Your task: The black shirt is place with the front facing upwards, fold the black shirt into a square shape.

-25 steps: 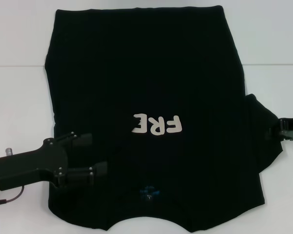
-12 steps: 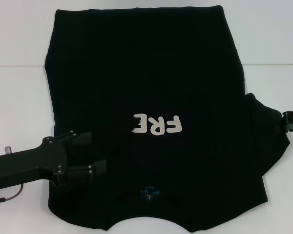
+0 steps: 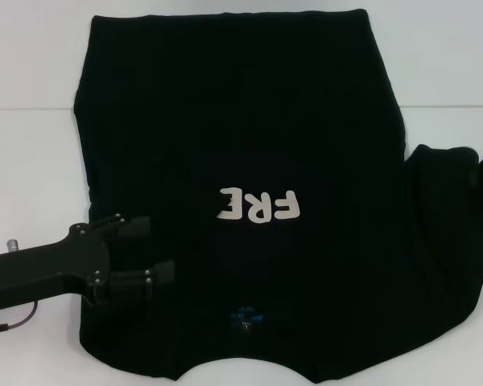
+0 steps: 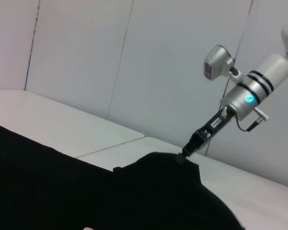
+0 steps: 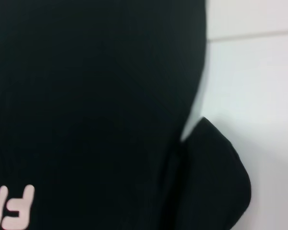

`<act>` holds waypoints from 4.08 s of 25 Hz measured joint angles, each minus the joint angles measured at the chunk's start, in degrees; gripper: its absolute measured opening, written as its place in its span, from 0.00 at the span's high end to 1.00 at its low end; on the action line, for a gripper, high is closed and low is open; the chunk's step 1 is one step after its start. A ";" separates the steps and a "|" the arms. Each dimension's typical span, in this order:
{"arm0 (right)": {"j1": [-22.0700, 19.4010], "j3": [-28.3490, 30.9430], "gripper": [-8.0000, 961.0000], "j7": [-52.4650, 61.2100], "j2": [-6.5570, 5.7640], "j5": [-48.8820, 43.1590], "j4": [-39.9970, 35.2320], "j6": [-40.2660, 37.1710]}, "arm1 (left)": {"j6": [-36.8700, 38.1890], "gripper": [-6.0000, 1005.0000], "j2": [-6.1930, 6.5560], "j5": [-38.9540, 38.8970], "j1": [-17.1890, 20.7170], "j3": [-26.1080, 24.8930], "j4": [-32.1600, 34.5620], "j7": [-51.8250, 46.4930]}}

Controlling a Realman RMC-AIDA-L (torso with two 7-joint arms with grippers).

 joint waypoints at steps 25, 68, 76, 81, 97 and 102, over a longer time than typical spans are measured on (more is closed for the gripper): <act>7.63 -9.24 0.97 -4.62 5.82 2.69 0.08 -1.21 | -0.55 0.06 0.14 -0.15 0.36 -1.11 -0.37 -5.09; -13.21 1.62 0.05 -80.76 10.09 37.80 13.55 -8.46 | -4.32 0.06 5.06 27.40 -6.73 11.09 16.22 -73.50; -13.00 1.63 0.05 -80.75 10.11 37.85 13.60 -8.36 | -5.51 0.06 3.28 29.54 -6.52 11.55 15.88 -73.10; -13.02 1.63 0.05 -80.71 10.07 37.86 13.69 -8.37 | -5.81 0.06 2.50 29.59 -6.64 12.41 16.07 -72.71; -13.04 1.63 0.05 -80.71 10.03 37.86 13.72 -8.41 | -5.73 0.06 1.67 29.55 -7.37 14.23 15.86 -72.78; -13.02 1.63 0.05 -80.68 10.03 37.85 13.72 -8.42 | -4.68 0.13 1.56 29.56 -7.59 14.62 16.08 -72.08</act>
